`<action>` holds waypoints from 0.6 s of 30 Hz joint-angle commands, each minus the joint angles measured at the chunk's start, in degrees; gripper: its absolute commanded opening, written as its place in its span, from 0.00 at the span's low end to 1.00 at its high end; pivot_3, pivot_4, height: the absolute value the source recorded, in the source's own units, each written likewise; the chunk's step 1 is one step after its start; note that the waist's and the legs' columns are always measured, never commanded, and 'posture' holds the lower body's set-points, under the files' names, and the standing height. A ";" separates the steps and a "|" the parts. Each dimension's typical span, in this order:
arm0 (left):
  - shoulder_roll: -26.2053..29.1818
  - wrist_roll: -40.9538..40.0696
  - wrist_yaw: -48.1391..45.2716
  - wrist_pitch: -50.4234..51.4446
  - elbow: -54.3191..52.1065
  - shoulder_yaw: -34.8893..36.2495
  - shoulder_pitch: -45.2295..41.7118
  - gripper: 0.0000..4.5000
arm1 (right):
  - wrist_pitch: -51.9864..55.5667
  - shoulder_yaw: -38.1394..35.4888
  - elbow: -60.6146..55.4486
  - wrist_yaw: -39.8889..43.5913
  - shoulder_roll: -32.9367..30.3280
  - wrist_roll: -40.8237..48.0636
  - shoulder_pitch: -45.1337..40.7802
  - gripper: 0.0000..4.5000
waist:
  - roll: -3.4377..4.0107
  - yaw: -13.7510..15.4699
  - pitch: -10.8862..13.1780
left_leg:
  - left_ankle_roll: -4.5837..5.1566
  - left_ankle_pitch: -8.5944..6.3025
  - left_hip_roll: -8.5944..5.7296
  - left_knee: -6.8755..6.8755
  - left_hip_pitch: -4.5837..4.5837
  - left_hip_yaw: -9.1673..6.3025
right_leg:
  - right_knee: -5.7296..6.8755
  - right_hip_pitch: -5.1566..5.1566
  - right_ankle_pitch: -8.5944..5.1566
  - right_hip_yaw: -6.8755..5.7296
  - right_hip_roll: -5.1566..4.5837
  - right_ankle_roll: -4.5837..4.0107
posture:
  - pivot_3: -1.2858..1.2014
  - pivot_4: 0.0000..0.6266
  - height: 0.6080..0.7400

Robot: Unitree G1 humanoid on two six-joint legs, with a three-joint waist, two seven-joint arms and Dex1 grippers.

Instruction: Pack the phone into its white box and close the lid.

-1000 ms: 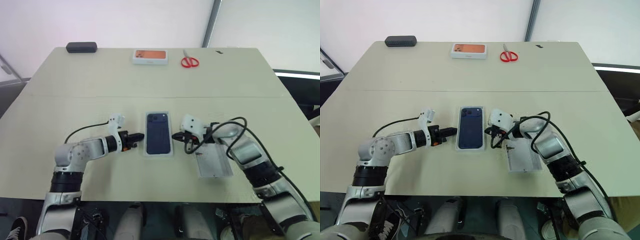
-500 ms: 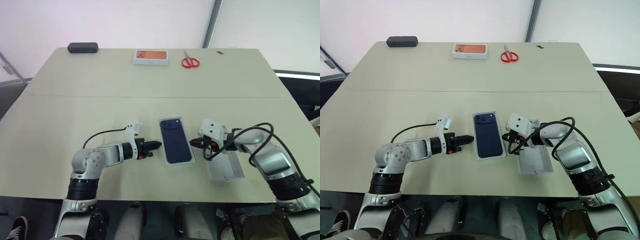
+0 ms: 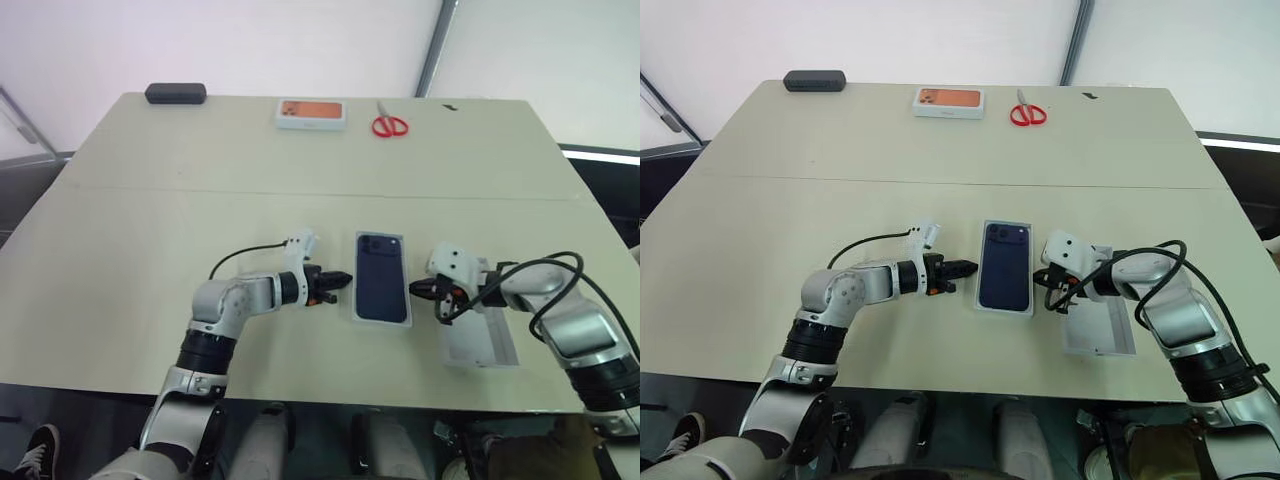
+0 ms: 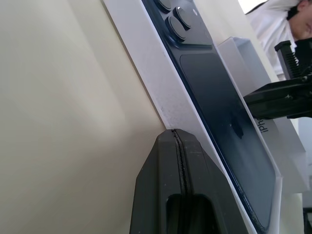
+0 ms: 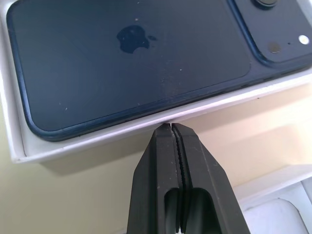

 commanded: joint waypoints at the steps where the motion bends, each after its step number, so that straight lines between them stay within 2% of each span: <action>1: -2.23 -0.95 -3.08 0.72 -0.81 -3.57 -0.05 0.00 | -1.53 -0.07 -1.87 0.54 -0.17 1.19 -0.19 0.00 | 0.00 -0.07 0.00 | 0.00 0.00 0.00 0.00 0.00 0.01 | 0.00 0.00 0.00 0.01 0.00 0.00 | 0.52 0.24 1.00; 9: -0.41 -0.19 -3.31 0.84 -2.25 -2.49 1.36 0.00 | -2.72 0.31 -1.76 0.56 -0.75 0.74 -0.78 0.00 | 0.00 -0.14 0.00 | 0.00 0.00 0.02 0.00 0.00 0.00 | 0.02 -0.01 0.00 0.01 0.02 0.00 | 0.52 0.24 1.00; 15: 3.96 0.11 -4.10 0.09 -2.16 0.95 3.08 0.00 | -4.12 0.16 -1.24 0.80 -2.39 0.04 -0.45 0.00 | 0.01 -0.48 0.00 | 0.00 0.00 0.04 -0.01 0.03 0.00 | 0.04 -0.02 0.00 0.02 0.05 0.00 | 0.52 0.24 1.00; 18: 4.00 -0.23 -2.66 -0.50 -1.27 3.62 2.56 0.00 | -3.79 -0.73 -0.90 0.62 -2.41 0.69 -0.39 0.00 | 0.01 -0.65 -0.01 | 0.00 0.00 0.08 0.00 0.07 -0.01 | 0.07 -0.01 0.01 0.03 0.08 0.00 | 0.52 0.24 1.00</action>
